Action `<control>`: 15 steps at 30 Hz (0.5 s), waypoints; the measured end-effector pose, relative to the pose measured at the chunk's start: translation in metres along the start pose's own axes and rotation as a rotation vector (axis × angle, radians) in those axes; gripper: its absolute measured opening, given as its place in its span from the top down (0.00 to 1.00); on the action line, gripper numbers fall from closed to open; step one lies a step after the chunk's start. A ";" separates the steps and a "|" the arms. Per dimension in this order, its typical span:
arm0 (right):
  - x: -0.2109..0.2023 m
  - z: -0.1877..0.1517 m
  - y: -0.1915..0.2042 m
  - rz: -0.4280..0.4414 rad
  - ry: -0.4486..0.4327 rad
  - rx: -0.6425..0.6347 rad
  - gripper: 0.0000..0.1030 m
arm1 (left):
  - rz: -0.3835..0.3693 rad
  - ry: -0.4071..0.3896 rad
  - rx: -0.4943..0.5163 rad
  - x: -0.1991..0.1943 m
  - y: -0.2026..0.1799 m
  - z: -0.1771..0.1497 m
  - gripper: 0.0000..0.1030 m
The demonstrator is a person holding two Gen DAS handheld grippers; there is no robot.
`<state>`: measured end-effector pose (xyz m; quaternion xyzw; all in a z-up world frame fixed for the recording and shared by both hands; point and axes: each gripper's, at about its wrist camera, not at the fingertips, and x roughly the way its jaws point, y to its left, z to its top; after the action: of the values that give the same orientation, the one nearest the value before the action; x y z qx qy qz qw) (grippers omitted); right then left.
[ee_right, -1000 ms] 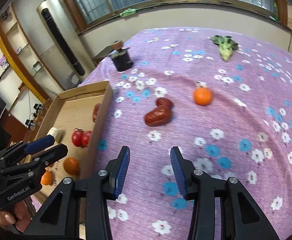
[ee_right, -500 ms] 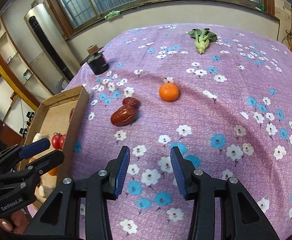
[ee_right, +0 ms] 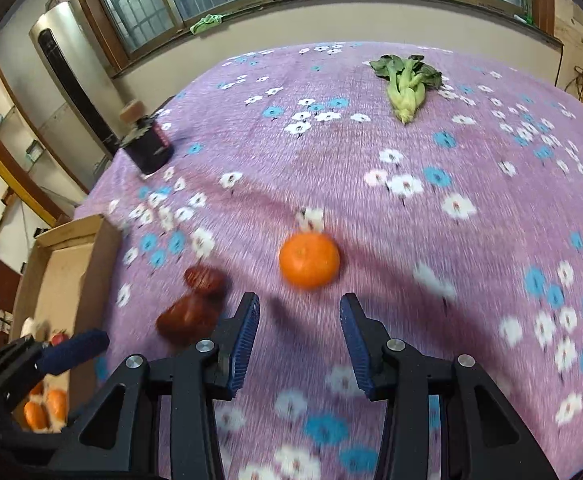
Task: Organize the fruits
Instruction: 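Grasp another red date with the left gripper while the right gripper grasps an orange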
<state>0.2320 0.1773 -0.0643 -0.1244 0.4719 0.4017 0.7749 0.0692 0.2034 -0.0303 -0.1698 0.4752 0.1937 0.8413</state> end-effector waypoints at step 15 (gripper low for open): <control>-0.041 -0.017 -0.025 0.031 -0.091 0.055 0.67 | 0.003 -0.007 0.100 0.037 -0.028 0.011 0.61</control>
<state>0.2300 0.1313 -0.0440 -0.0772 0.4491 0.4058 0.7923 0.1081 0.1906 -0.0542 -0.1262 0.4815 0.1716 0.8502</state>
